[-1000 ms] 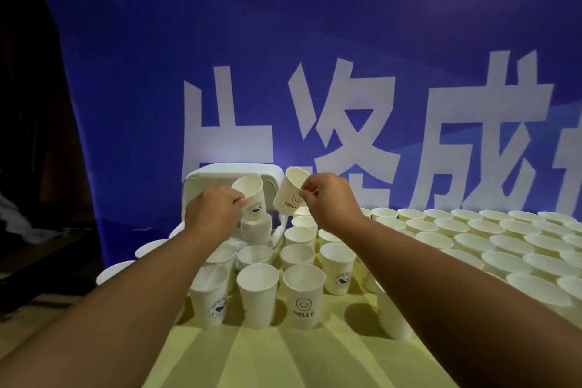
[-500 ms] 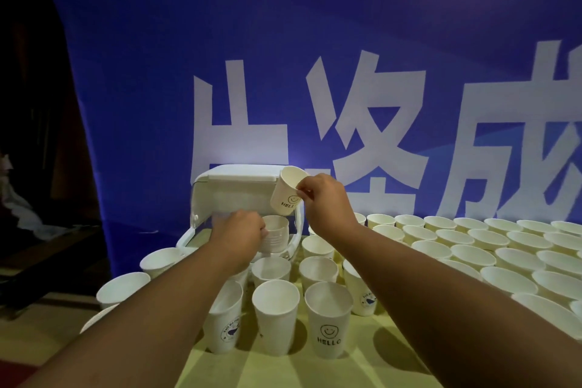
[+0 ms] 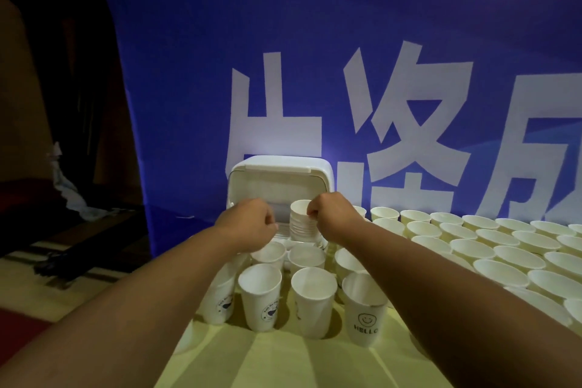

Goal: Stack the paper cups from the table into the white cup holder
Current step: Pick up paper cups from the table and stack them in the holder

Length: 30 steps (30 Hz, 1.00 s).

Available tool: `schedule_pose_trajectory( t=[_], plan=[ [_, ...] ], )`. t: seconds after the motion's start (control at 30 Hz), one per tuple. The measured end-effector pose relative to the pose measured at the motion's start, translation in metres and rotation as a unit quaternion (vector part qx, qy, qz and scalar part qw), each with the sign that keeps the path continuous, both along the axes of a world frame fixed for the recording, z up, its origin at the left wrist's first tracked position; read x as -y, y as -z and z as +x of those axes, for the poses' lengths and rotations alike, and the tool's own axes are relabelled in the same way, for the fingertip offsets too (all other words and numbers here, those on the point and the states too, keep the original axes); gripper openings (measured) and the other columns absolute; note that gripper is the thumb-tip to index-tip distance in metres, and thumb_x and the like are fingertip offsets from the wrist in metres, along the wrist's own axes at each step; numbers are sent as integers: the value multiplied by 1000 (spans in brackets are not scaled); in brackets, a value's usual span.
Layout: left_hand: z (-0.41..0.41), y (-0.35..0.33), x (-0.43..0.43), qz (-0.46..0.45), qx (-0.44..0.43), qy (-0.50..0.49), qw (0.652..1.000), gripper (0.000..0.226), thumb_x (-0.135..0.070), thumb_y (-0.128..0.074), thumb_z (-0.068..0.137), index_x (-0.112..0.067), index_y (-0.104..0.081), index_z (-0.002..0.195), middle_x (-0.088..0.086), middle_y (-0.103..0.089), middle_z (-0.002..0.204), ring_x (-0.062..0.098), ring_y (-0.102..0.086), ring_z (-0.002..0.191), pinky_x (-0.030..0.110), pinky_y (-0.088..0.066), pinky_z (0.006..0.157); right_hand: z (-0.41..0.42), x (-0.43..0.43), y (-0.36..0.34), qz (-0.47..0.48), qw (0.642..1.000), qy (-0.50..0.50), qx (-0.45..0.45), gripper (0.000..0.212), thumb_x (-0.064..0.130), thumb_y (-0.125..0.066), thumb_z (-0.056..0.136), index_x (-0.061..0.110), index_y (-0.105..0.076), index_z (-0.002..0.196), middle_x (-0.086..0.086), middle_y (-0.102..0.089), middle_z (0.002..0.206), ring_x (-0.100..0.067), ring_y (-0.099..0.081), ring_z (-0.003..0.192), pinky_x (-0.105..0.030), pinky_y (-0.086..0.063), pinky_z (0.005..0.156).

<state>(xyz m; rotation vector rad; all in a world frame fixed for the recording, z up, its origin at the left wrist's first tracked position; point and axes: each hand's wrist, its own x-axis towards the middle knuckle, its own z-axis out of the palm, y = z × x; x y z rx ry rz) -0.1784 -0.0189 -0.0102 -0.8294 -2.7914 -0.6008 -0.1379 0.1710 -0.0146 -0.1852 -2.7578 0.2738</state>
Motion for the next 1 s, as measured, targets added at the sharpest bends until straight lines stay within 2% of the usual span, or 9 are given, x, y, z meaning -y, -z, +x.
schedule_pose_trajectory(
  t=[0.07,0.17,0.3,0.47,0.57,0.67,0.77,0.87,1.0],
  plan=[
    [5,-1,8,-5,-1,5,1000,22,-26,-64,92,-22,-67,71,1,-69,76,17,-62,69,29,-47,56,-2,2,4,3,1000,2,16,38,7,-70,91,14,-67,128,-7,-65,122,-25,-63,104,-32,-52,97],
    [13,-1,15,-12,5,15,1000,19,-25,-63,90,-17,-69,73,6,-70,78,18,-61,66,32,-48,56,1,4,8,0,1000,9,29,43,8,-70,90,16,-64,132,-7,-64,126,-25,-63,108,-32,-52,98],
    [27,-2,19,-8,9,30,999,20,-25,-64,90,-14,-70,75,10,-71,79,15,-55,62,31,-47,56,20,1,10,-50,998,7,-25,40,13,-69,93,24,-64,131,-1,-64,130,-22,-63,109,-30,-52,94],
    [54,1,17,-9,11,55,998,23,-29,-65,92,-22,-69,71,1,-69,74,17,-61,70,31,-50,61,67,-3,1,-96,993,15,-59,9,25,-68,94,20,-73,99,4,-69,88,-15,-65,79,-27,-56,75],
    [72,6,14,-9,16,72,997,16,-33,-67,93,-28,-71,78,-7,-71,80,15,-67,79,35,-58,73,97,-3,-1,-79,996,17,-33,10,26,-69,92,18,-74,96,3,-68,83,-14,-64,76,-26,-56,72],
    [88,10,10,-8,20,92,996,15,-43,-71,91,-29,-75,90,-12,-73,88,9,-67,83,38,-60,81,127,2,-1,-62,998,16,28,20,37,-71,90,18,-74,94,3,-68,84,-11,-63,73,-21,-52,63],
    [106,12,7,-36,35,115,992,21,-44,-74,90,-27,-76,103,-10,-73,100,8,-66,88,31,-59,81,151,8,2,-38,995,4,95,32,45,-70,88,15,-76,97,-1,-74,90,-12,-67,77,-24,-56,65],
    [117,18,4,-68,25,122,990,25,-35,-74,93,-23,-75,114,-6,-70,111,8,-64,86,23,-52,72,165,11,9,-13,992,-4,127,29,38,-73,87,13,-76,101,-3,-75,100,-15,-70,85,-28,-59,72],
    [122,31,4,-68,13,110,991,14,-27,-69,96,-24,-75,108,-5,-71,108,11,-64,92,28,-55,82,172,9,20,-2,992,-6,129,24,25,-73,89,14,-74,111,-4,-74,110,-17,-69,94,-25,-58,74]
  ],
)
